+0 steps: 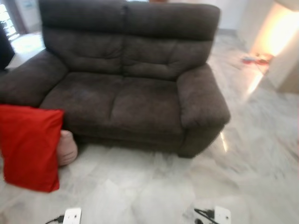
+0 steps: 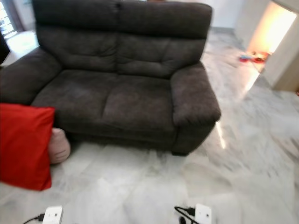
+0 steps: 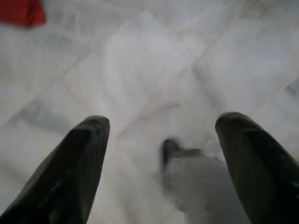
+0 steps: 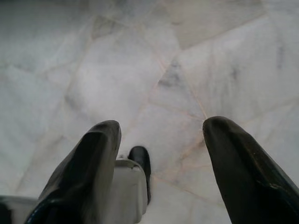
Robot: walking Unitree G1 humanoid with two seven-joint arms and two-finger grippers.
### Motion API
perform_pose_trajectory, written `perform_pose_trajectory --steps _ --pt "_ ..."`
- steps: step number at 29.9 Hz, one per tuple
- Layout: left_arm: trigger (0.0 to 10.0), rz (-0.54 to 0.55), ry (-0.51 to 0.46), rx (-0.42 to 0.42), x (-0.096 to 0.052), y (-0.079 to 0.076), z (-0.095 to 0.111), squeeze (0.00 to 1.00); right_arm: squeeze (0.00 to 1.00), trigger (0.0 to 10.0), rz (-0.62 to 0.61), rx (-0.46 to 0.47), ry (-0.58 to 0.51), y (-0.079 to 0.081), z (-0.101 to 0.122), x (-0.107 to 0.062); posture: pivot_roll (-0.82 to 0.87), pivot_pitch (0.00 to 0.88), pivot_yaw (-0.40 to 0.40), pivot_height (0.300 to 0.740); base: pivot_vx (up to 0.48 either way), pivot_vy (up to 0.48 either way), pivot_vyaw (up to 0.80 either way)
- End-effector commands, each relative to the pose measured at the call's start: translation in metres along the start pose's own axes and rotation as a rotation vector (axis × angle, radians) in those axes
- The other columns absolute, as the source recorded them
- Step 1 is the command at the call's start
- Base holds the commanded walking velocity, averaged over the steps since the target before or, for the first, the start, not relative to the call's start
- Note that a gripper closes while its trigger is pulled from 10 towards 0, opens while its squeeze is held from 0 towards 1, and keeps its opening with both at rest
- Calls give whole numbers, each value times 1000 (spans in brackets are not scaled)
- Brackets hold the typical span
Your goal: Move the pillow to the sofa from floor
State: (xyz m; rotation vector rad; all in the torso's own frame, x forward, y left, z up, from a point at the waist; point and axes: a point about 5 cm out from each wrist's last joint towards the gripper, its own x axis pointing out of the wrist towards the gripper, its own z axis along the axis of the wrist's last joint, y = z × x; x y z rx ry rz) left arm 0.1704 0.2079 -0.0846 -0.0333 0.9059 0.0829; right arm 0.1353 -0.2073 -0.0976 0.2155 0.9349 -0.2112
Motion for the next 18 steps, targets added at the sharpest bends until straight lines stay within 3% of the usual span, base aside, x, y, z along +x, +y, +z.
perform_pose_trajectory --steps 1,18 --pt "10000 34 43 6 -5 13 -13 0 0 10000 29 14 -11 13 3 2 24 0 -23 740 0 431 0" --pt "10000 34 43 7 -5 13 -12 0 0 10000 33 14 -16 14 3 3 26 0 -22 740 0 429 0"
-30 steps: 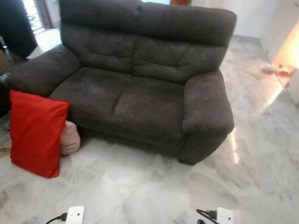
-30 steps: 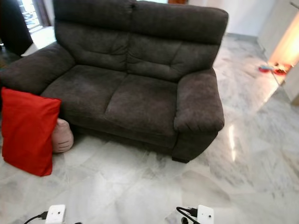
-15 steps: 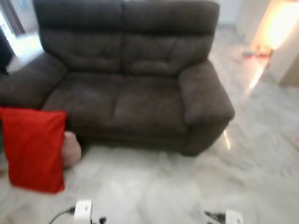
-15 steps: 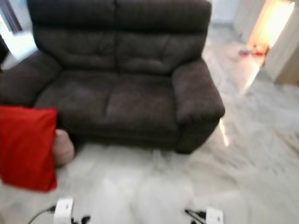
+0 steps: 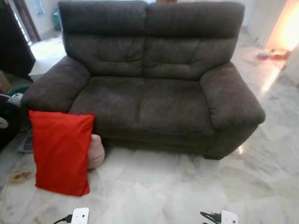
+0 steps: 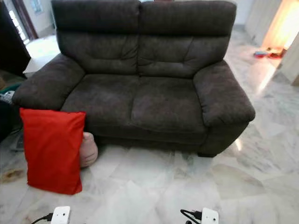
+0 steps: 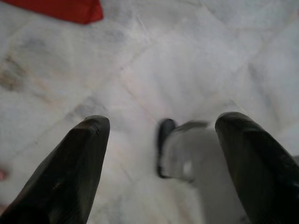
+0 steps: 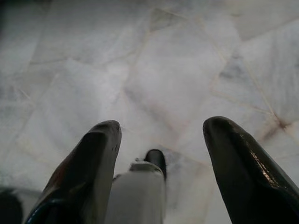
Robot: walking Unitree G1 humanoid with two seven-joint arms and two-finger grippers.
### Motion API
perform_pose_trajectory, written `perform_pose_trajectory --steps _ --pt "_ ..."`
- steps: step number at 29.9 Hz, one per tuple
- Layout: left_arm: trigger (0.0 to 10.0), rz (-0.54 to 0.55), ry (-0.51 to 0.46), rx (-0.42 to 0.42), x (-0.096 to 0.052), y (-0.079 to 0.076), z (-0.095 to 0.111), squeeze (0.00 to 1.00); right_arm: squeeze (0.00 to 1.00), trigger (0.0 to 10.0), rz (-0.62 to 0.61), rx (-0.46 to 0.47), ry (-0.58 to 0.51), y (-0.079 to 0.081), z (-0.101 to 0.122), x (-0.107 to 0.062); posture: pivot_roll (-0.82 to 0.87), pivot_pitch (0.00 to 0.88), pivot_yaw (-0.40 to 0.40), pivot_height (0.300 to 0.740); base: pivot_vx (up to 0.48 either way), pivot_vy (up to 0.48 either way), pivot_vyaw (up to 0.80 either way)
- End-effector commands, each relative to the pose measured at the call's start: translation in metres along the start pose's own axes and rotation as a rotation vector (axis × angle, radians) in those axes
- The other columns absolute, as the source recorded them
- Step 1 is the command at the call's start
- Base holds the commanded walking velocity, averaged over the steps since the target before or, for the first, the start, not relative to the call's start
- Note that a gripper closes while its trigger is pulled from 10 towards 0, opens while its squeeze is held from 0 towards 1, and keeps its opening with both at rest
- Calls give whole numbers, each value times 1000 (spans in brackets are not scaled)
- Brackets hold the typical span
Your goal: Move the pillow to the sofa from floor
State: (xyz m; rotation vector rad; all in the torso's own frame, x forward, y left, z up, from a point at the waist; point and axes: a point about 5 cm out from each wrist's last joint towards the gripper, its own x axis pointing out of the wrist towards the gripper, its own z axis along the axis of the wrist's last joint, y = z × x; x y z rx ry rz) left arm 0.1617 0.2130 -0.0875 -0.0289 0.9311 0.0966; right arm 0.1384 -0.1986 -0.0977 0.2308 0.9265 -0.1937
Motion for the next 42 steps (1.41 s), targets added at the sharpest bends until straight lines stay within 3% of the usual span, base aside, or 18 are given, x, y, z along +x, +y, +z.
perform_pose_trajectory --steps 1,31,42 --pt "10000 21 17 7 -2 8 -4 0 0 10000 11 9 -11 5 3 2 27 0 -22 740 0 428 0" --pt "10000 22 16 9 -1 8 -3 0 0 10000 15 1 -6 6 4 2 27 0 -22 740 0 430 0" --pt "10000 23 24 14 -2 8 -4 0 0 10000 21 0 -7 6 4 2 30 0 -21 740 0 0 0"
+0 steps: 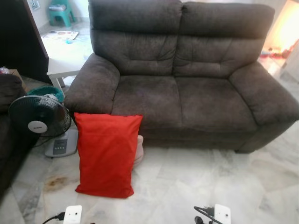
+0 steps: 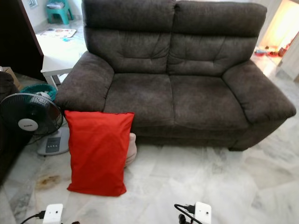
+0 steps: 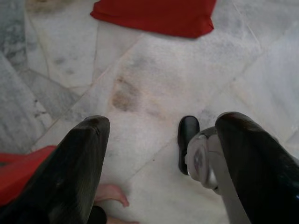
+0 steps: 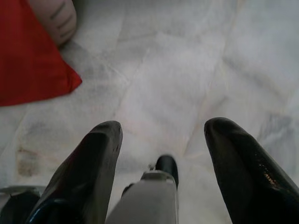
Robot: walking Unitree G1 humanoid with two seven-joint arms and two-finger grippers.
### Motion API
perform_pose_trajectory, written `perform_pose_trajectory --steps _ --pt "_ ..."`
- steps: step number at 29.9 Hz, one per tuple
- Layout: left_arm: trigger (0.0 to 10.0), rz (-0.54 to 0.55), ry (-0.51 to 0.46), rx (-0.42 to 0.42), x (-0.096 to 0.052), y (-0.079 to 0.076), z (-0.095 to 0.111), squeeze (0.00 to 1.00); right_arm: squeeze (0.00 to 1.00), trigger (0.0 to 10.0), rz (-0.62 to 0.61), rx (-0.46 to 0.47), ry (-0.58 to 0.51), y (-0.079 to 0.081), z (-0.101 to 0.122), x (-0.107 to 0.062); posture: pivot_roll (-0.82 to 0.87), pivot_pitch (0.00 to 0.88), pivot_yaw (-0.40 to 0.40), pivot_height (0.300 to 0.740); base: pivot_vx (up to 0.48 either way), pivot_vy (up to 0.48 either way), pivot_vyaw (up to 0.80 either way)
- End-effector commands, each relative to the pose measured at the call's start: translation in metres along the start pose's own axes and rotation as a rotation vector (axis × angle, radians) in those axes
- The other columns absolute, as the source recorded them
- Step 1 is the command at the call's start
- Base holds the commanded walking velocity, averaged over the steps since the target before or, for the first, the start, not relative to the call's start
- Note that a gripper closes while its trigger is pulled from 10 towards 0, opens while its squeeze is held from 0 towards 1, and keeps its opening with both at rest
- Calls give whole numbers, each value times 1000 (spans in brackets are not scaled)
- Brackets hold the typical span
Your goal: Move the pillow to the sofa from floor
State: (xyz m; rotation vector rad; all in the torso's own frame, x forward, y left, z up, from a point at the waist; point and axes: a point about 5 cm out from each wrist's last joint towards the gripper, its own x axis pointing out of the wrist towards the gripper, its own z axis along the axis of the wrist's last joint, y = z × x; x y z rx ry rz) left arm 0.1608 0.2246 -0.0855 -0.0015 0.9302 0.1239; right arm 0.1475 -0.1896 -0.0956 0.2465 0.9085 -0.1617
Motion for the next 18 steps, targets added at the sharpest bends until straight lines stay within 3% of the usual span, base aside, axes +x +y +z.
perform_pose_trajectory --steps 1,6,16,18 --pt "10000 -14 24 2 0 -4 -5 0 0 10000 -15 -2 6 -5 -2 -1 30 0 -21 740 0 0 0" --pt "10000 -16 23 -2 0 -4 -5 0 0 10000 -12 -22 8 -5 -1 -1 30 0 -22 740 0 0 0" --pt "10000 -16 25 0 0 -4 -5 0 0 10000 0 -51 6 -5 0 -1 31 0 -21 740 257 0 0" --pt "10000 -17 24 -6 0 -4 -5 0 0 10000 1 -55 5 -4 0 -1 31 0 -21 740 266 0 613"
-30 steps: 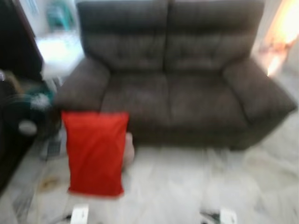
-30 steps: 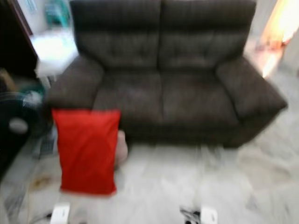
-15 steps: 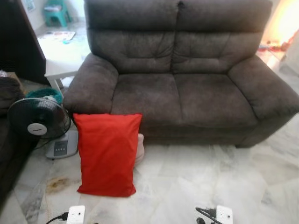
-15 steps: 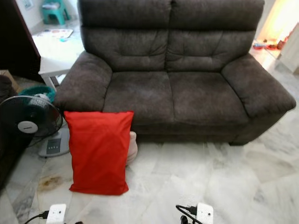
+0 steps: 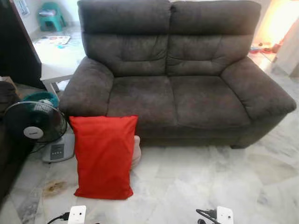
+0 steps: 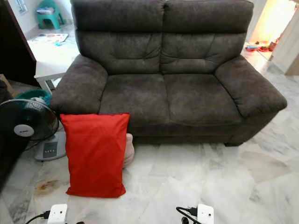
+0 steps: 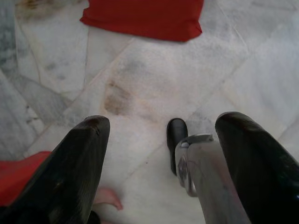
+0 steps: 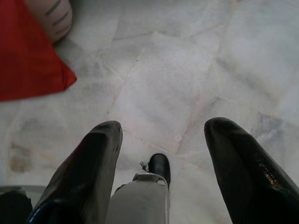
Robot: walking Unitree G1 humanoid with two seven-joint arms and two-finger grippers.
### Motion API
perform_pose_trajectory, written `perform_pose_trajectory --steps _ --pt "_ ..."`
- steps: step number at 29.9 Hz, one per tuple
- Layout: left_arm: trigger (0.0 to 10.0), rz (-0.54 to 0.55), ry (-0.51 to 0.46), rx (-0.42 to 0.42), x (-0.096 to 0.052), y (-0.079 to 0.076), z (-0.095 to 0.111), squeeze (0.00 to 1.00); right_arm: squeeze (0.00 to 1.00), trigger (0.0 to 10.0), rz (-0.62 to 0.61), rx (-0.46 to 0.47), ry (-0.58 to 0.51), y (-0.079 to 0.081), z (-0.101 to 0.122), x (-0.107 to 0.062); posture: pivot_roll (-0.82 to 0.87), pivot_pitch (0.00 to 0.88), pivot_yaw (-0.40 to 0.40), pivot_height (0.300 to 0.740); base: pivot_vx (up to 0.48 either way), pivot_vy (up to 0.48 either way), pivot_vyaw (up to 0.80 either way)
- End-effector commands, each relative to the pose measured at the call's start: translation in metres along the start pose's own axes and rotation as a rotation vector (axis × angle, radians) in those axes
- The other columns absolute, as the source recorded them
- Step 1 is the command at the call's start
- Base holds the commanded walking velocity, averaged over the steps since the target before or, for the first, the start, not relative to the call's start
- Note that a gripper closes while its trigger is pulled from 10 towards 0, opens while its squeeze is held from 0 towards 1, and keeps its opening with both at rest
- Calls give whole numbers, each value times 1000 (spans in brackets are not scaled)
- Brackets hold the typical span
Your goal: Move the pillow to the sofa from floor
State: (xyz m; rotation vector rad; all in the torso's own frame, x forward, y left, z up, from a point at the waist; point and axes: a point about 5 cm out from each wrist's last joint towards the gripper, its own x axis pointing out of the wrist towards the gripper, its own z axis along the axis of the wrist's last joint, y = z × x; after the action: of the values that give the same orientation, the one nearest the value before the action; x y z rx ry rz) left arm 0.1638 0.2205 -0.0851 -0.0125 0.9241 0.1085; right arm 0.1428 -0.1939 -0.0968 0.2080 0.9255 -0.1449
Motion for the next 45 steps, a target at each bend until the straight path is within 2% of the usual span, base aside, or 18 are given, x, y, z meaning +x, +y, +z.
perform_pose_trajectory --steps 1,8,18,41,45 --pt "10000 1 29 -3 -1 1 -7 0 0 10000 6 -16 -10 1 3 1 31 0 -21 740 274 0 800" --pt "10000 1 30 -7 -1 1 -7 0 0 10000 10 -5 -12 2 3 1 31 0 -20 740 288 0 800" --pt "10000 0 29 -9 -2 1 -7 0 0 10000 2 42 -15 2 2 1 33 0 -19 740 300 0 0" --pt "10000 -3 32 -6 -1 0 -7 0 0 10000 -9 29 -9 0 2 1 34 0 -22 740 300 0 0" --pt "10000 5 38 8 -1 1 -8 0 0 10000 -7 6 -7 0 2 1 35 0 -22 740 0 0 0"
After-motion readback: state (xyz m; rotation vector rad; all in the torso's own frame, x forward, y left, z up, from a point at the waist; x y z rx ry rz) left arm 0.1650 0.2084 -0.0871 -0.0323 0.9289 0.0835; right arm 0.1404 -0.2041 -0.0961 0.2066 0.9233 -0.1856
